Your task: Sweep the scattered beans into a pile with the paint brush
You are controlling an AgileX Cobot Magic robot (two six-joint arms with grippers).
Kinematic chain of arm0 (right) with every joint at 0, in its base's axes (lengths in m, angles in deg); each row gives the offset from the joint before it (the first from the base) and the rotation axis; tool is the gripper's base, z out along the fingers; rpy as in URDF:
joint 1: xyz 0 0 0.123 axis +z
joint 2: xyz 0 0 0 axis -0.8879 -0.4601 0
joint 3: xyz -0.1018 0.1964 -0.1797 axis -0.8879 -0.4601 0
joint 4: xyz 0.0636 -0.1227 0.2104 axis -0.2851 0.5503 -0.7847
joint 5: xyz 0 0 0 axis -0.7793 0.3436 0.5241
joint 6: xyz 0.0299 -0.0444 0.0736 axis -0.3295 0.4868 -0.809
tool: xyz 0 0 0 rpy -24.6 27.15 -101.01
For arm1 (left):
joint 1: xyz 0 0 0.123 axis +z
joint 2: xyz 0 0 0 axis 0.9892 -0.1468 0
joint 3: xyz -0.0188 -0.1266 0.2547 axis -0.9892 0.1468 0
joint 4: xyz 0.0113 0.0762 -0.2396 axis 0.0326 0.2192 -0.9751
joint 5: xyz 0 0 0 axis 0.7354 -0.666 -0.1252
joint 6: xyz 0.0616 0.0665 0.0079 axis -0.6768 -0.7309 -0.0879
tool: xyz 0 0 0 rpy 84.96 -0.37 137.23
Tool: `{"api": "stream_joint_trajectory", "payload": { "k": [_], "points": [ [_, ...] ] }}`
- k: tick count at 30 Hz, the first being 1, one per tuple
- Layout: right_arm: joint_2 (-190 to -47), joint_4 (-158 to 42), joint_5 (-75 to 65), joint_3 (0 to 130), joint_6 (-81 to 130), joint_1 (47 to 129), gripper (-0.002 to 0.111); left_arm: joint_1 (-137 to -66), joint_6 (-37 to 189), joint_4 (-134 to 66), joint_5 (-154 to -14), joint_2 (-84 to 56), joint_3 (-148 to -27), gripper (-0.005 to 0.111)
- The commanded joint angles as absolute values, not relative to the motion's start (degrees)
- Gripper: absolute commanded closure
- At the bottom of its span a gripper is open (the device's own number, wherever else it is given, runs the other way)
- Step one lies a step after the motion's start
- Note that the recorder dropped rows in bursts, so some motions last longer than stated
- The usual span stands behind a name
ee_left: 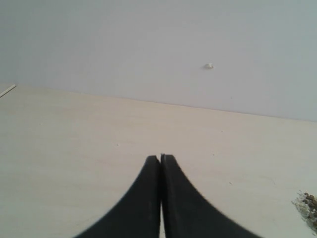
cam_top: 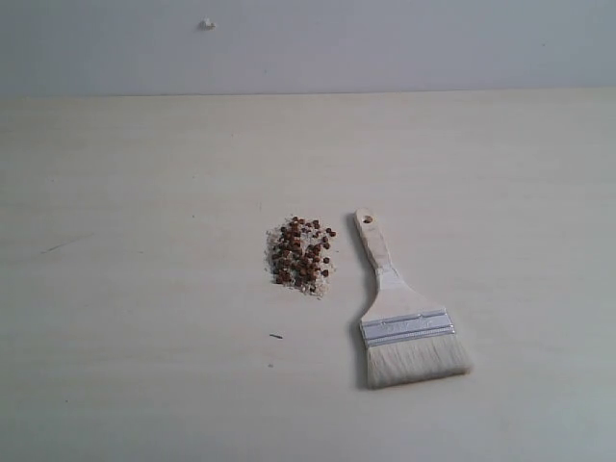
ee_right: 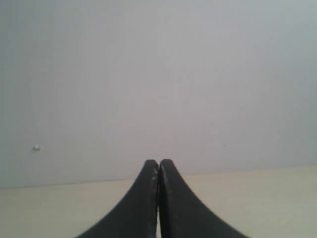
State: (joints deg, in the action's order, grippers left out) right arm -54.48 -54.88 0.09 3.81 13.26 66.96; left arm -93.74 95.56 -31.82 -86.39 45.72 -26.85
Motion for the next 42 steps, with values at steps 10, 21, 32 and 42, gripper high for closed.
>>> {"api": "stream_joint_trajectory", "payload": {
  "k": [10, 21, 32, 42],
  "points": [
    [-51.4, -56.3, -11.9, 0.2, 19.3, 66.7, 0.108, -93.5, 95.4, -32.1, -86.3, 46.2, -26.7, 0.107],
    [-46.9, -55.8, -19.8, 0.2, 19.8, 66.7, 0.108, -93.5, 95.4, -32.1, -86.3, 46.2, -26.7, 0.107],
    [-46.9, -56.2, -19.9, 0.2, 19.4, 66.7, 0.108, -93.5, 95.4, -32.1, -86.3, 46.2, -26.7, 0.107],
    [-46.9, -56.2, -19.9, 0.2, 19.4, 66.7, 0.108, -93.5, 95.4, -32.1, -86.3, 46.2, -26.7, 0.107]
  ]
}}
